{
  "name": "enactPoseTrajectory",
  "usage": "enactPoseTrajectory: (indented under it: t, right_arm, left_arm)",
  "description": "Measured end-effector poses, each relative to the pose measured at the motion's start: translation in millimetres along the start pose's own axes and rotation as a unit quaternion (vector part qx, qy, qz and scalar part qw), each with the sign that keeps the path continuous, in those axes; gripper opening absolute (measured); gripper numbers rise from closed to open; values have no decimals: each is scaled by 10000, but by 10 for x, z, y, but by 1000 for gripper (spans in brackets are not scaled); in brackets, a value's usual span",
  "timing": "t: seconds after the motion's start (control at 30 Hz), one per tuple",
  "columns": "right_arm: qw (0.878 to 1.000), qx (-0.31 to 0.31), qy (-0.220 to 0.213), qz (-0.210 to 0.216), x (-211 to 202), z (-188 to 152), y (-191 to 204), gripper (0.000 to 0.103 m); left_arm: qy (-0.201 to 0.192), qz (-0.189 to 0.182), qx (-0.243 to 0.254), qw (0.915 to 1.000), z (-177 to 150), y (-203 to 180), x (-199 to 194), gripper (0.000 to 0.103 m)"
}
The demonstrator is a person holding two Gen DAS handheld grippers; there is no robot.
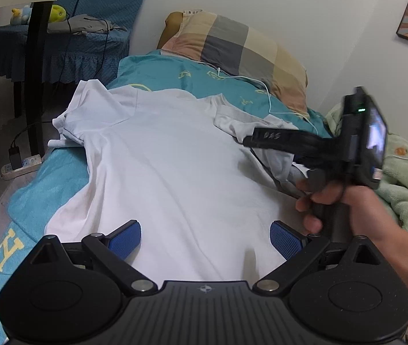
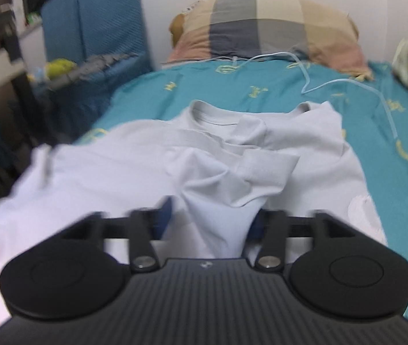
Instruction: Fold clothes
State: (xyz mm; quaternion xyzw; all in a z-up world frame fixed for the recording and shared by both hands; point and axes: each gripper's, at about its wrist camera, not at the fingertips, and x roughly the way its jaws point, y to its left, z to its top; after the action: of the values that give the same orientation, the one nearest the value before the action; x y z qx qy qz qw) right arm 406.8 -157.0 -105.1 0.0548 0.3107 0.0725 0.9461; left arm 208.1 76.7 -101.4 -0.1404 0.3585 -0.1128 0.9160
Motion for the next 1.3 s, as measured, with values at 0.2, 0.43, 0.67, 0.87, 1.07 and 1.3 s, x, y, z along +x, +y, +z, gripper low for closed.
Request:
enactPoseTrajectory:
  t: [0.2,0.43,0.67,0.87,1.07,1.3]
  right_arm:
    - [9989,225,-158,386,-660,17,5,74]
    - [9972,644,-119,367,-1804,8,-162,75]
    - [9945,1039,-29,154,-2906,-399,-317,75]
    - [9892,1450,-195,84,-3362,-775,-487,75]
    - [9848,1553,-670,-403,-3607,-829,-784,75]
    - [9564,2654,-1157,-395,-3864,-981,-1451,75]
  left_arm:
    - [-75,68,242,9997,3,-86,-39,98]
    - [-206,108,473,9986,-19,-192,-182,98]
    - [-213,-24,792,9966,-160,-341,-426,98]
    - [-157,-309,1107,9932,-321,-592,-636,97]
    - [-4,-946,1279,9873,-511,-998,-839,94]
    - [596,-1691,1135,9772,-923,-1827,-729,86]
